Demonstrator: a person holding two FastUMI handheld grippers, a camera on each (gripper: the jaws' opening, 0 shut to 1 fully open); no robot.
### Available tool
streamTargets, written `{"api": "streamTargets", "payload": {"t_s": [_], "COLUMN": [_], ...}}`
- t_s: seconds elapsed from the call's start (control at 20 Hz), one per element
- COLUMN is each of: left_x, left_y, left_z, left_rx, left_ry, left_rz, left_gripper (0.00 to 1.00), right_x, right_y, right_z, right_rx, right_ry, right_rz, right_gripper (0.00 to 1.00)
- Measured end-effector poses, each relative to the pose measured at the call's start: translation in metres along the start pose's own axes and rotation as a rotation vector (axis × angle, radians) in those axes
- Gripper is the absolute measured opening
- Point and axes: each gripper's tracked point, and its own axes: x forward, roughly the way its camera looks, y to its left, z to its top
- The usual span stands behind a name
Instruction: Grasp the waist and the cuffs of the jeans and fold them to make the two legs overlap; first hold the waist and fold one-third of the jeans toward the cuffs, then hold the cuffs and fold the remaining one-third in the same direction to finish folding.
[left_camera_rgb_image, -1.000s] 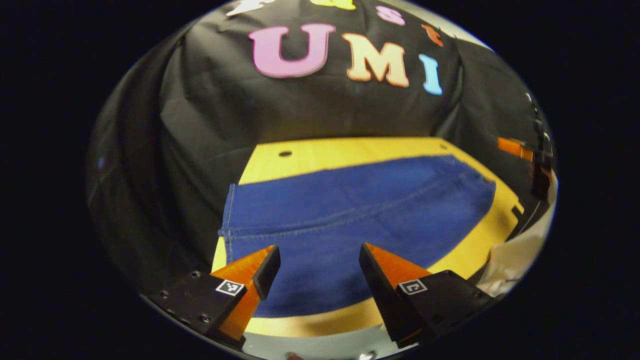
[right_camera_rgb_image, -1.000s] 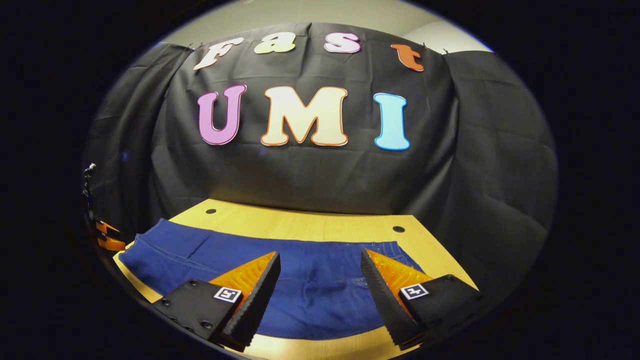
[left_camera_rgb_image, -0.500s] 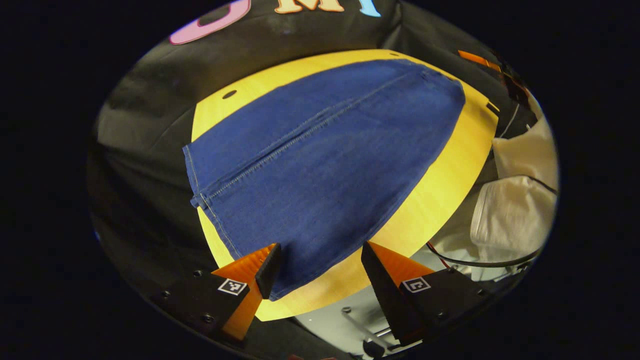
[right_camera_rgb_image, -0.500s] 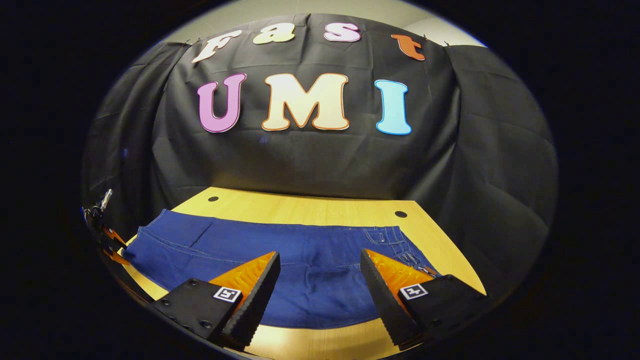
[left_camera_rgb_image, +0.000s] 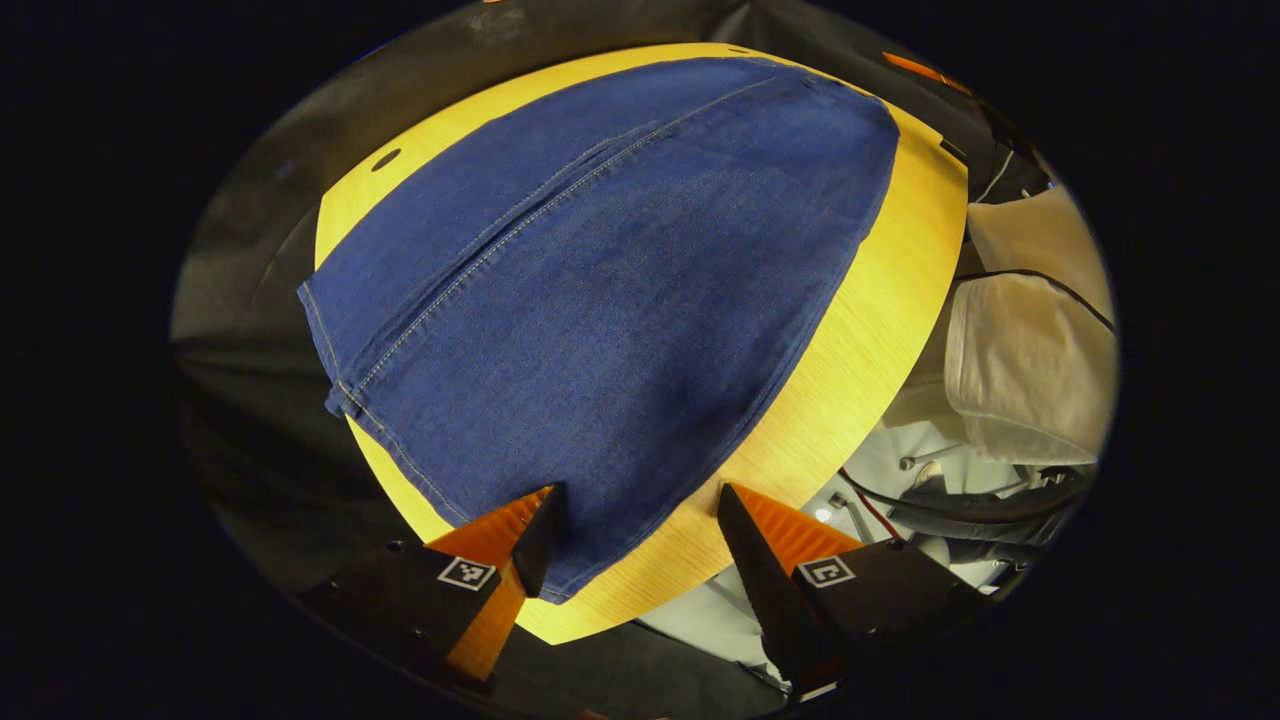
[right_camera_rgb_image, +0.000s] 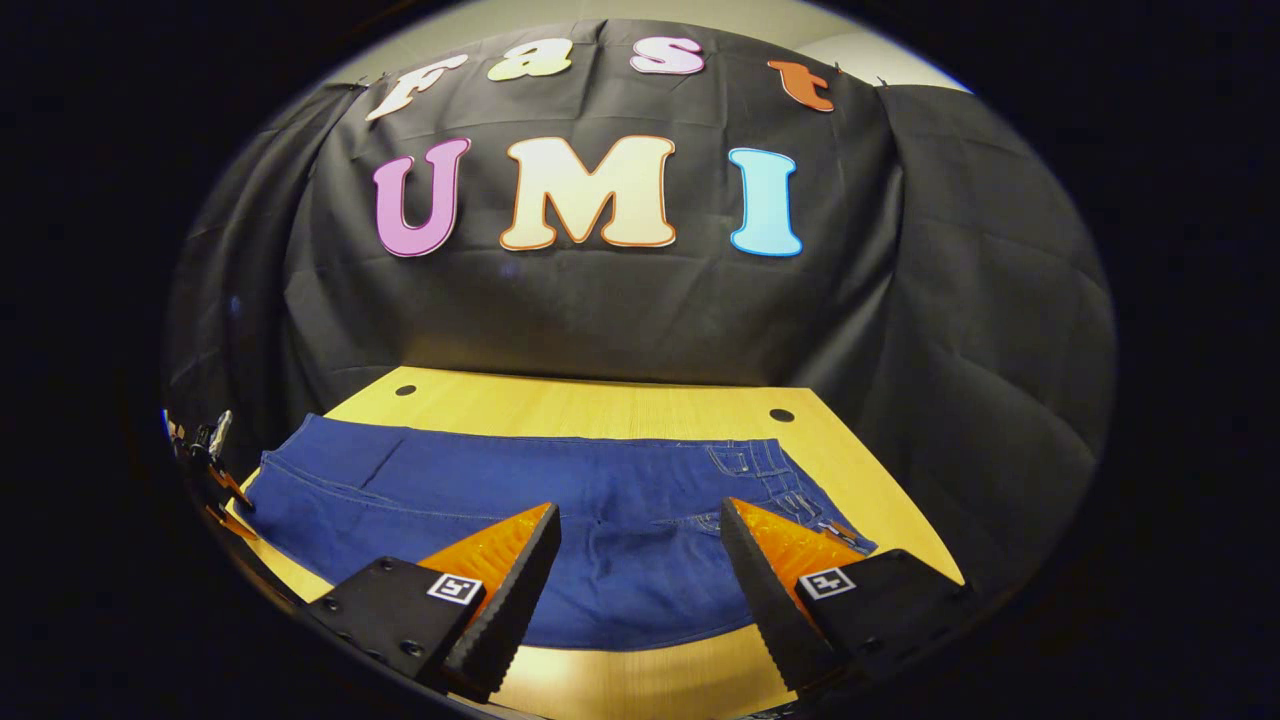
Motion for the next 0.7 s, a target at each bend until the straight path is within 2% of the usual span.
{"api": "streamTargets", "payload": {"t_s": [0.15,0.35,0.45,0.55,0.65,0.7], "left_x": [0.001,0.005,0.005,0.003,0.005,0.005], "left_y": [-0.002,-0.003,-0.001,0.005,0.003,0.002], "left_z": [0.0,0.004,0.004,0.005,0.006,0.008], "left_rx": [0.002,-0.007,-0.021,-0.03,-0.012,-0.006], "left_ry": [0.048,0.072,0.07,0.067,0.058,0.054], "left_rz": [-0.034,-0.035,-0.025,-0.019,-0.014,-0.011], "left_gripper": [0.93,0.95,0.92,0.82,0.57,0.41], "right_x": [0.004,0.007,0.007,0.007,0.007,0.008], "right_y": [0.003,0.015,0.02,0.023,0.024,0.025], "right_z": [-0.007,-0.005,-0.007,-0.009,-0.012,-0.016], "right_rx": [-0.007,0.004,0.006,0.008,0.009,0.008], "right_ry": [0.025,0.019,0.025,0.028,0.033,0.043], "right_rz": [0.006,0.025,0.032,0.035,0.044,0.055], "right_gripper": [0.99,0.99,0.99,0.99,0.99,0.99]}}
